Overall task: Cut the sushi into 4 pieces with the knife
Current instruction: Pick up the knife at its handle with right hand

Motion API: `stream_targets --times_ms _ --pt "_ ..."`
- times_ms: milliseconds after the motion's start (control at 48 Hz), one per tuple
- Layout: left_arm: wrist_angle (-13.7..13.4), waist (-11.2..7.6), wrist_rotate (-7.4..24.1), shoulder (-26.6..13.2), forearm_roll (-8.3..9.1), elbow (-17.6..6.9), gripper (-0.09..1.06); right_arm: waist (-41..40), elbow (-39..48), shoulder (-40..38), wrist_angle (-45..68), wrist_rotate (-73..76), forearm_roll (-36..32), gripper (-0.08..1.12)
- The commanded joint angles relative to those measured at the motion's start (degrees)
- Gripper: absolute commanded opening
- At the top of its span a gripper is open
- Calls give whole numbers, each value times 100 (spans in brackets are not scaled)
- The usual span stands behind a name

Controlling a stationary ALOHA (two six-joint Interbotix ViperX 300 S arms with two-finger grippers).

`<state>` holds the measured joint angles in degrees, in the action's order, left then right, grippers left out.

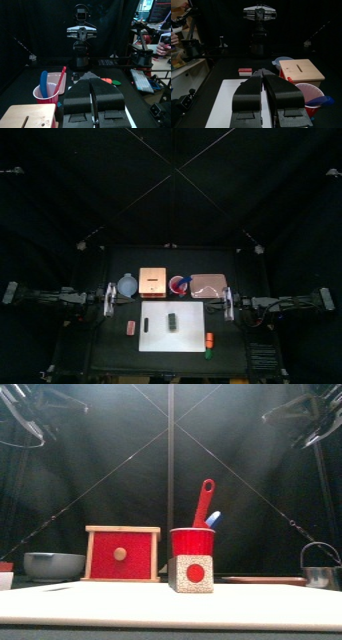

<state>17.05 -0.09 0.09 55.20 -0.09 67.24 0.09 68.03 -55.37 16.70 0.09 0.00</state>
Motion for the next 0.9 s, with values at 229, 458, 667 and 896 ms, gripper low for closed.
stream_targets --times_ms 229,458,667,896 --pt "1125 -105 18 -809 44 70 0 -791 -1187 1178 -545 79 606 12" --pt "1468 -26 18 -1318 105 35 1 -949 -2865 2303 -2672 70 343 41" --pt "1485 0 0 -1494 88 9 1 -967 -3867 2936 -4368 70 -97 95" --pt "1485 62 0 -1494 88 0 1 -976 -4342 3568 -5229 -9 -352 102"
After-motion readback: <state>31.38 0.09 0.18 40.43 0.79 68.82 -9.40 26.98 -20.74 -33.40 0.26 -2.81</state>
